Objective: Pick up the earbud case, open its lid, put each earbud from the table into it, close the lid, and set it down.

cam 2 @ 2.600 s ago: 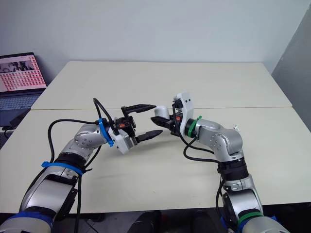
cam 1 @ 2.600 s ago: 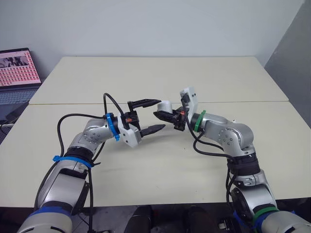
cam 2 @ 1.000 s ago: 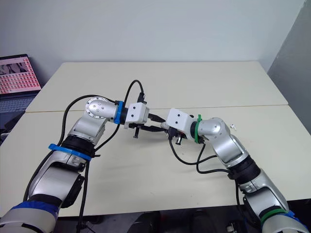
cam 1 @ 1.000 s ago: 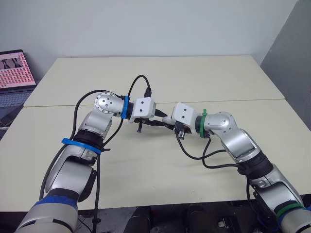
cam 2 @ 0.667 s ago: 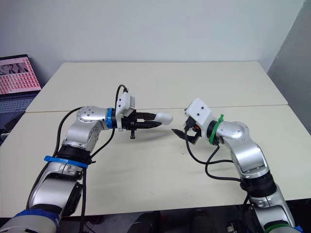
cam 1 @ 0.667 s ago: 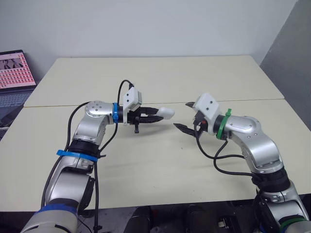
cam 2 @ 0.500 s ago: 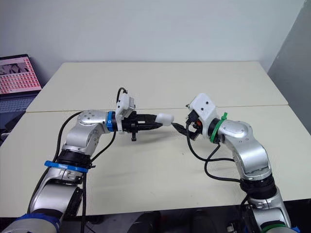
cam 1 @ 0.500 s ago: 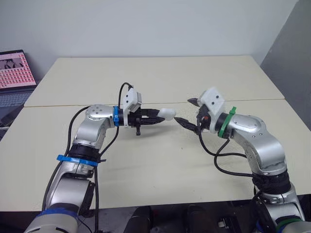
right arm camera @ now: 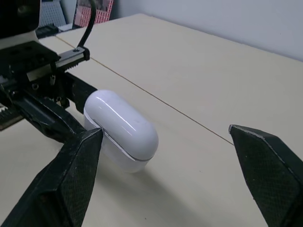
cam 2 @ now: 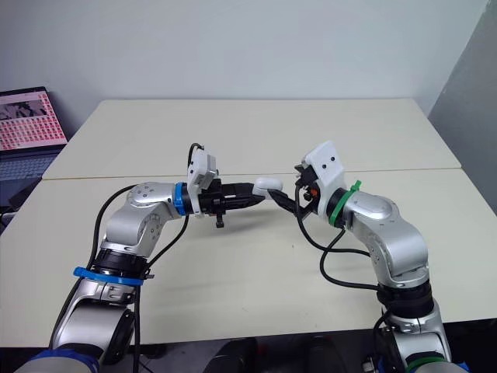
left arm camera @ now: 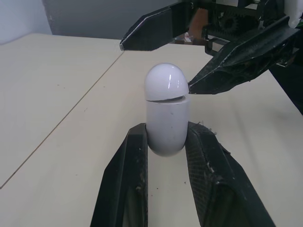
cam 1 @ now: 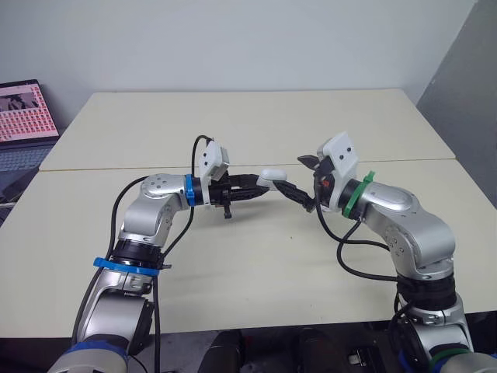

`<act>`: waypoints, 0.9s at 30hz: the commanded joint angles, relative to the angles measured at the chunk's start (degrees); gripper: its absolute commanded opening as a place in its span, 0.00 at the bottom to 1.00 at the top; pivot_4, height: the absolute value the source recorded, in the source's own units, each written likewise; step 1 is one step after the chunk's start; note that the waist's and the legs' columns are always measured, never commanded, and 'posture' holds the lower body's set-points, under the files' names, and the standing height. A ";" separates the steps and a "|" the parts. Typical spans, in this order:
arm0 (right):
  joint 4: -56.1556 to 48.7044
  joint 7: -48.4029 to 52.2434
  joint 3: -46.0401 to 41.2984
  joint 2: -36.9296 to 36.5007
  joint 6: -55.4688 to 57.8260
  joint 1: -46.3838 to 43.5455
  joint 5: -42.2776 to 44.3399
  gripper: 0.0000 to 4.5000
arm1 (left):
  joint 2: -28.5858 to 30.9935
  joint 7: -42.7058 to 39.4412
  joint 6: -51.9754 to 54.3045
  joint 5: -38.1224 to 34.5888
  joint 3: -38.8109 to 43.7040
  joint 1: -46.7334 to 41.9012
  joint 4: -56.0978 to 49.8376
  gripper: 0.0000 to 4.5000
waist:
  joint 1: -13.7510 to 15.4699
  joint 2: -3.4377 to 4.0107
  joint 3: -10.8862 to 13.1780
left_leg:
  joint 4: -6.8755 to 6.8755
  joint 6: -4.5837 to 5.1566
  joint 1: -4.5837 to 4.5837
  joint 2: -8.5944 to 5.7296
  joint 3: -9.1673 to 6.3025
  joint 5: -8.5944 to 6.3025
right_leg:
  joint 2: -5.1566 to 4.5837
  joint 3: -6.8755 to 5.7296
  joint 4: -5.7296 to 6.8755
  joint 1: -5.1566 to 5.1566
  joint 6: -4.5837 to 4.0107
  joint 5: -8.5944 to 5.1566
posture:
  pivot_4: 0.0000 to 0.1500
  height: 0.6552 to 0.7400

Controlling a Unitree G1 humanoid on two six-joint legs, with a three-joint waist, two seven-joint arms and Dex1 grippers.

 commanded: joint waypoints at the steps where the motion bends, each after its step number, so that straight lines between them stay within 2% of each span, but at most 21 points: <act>1: -0.76 -2.55 -5.01 0.35 2.08 -2.84 3.20 0.98 | -0.63 -0.51 -0.15 -1.34 -0.11 0.65 -3.93 0.17 | 0.11 0.00 0.00 | 0.00 -0.01 0.00 -0.02 0.01 0.01 | -0.02 0.01 0.00 0.00 0.00 0.00 | 1.00 1.00; 8: -0.38 -2.53 -7.42 -2.31 4.56 -1.75 6.72 0.98 | -2.67 3.81 -1.05 -0.93 1.29 1.56 -3.95 0.17 | 0.45 0.00 0.00 | 0.00 -0.01 0.00 -0.03 0.02 0.01 | -0.04 0.01 0.00 0.01 0.00 0.00 | 1.00 1.00; 13: 5.57 2.84 -3.76 -11.65 -5.80 5.93 2.04 0.98 | -6.51 12.87 -5.45 0.49 4.45 1.90 -1.09 0.17 | 0.85 -0.01 -0.01 | 0.02 -0.01 0.00 -0.07 0.06 0.01 | -0.07 0.01 -0.03 0.05 0.00 0.00 | 1.00 1.00; 15: 10.02 5.96 -1.49 -14.89 -12.16 8.18 -0.40 0.98 | -7.98 16.09 -6.17 0.73 5.01 3.04 -1.50 0.17 | 0.82 -0.01 -0.01 | 0.03 0.00 0.01 -0.10 0.13 0.01 | -0.10 0.02 -0.03 0.06 0.01 0.00 | 1.00 1.00; 20: 20.79 12.46 1.74 -17.05 -22.03 8.48 -2.54 0.98 | -10.00 19.31 -6.01 0.83 4.80 5.57 -4.25 0.17 | 0.44 -0.01 -0.01 | 0.03 0.01 0.07 -0.04 0.58 0.01 | -0.10 0.17 -0.01 0.03 0.01 0.00 | 1.00 1.00; 27: 40.39 20.36 7.21 -17.38 -34.63 2.59 -8.11 0.98 | -10.52 20.29 -4.69 0.55 4.09 6.89 -7.20 0.17 | 0.65 -0.01 -0.01 | 0.04 0.00 0.11 -0.07 0.75 0.01 | -0.09 0.35 -0.02 0.06 0.02 0.01 | 1.00 1.00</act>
